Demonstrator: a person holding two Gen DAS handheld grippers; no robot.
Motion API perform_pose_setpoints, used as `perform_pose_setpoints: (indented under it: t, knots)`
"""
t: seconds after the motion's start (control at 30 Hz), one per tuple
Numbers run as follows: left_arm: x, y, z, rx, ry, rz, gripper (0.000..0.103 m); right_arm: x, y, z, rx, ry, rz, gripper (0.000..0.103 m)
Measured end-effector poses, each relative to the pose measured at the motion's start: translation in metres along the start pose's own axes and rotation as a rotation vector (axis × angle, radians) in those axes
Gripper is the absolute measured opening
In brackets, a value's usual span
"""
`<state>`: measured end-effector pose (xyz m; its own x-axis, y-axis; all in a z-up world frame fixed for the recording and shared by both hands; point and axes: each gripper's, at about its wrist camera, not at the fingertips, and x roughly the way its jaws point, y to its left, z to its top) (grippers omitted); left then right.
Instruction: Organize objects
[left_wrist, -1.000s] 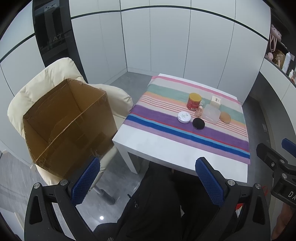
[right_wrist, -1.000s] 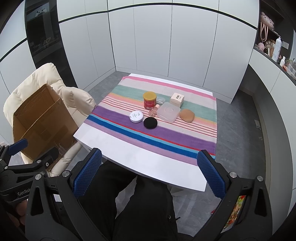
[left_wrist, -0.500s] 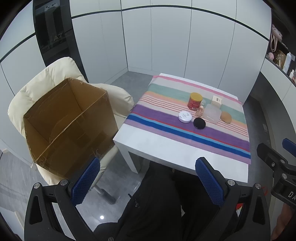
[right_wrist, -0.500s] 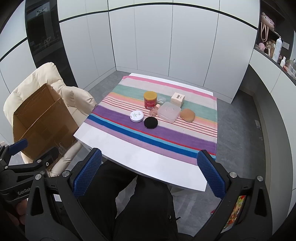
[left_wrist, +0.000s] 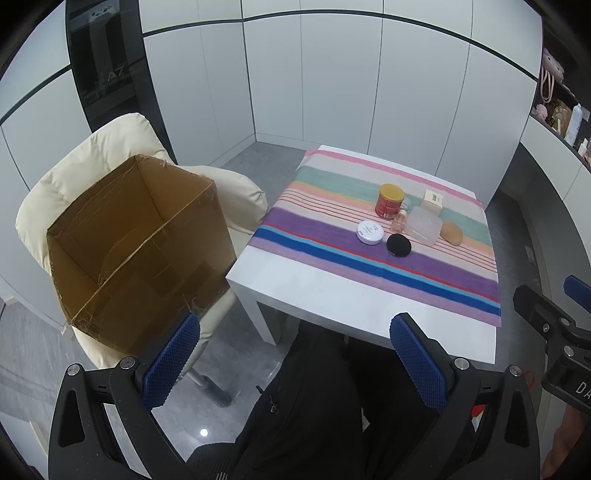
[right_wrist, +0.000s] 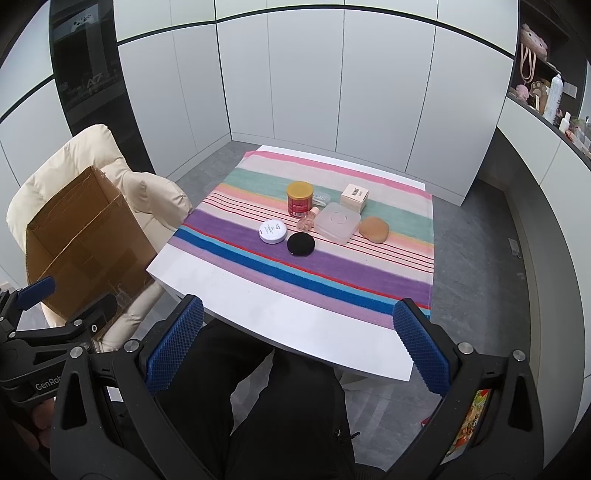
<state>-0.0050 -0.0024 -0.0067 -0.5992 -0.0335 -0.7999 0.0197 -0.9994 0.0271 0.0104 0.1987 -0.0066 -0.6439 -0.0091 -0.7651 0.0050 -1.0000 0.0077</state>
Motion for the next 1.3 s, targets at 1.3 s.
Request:
perform_pose_setpoints:
  t: [1.3]
  knots:
    - [0.029, -0.021, 0.032, 0.103, 0.041, -0.021, 0.103, 0.037, -0.048, 0.012, 0.115, 0.054, -0.085, 0.103]
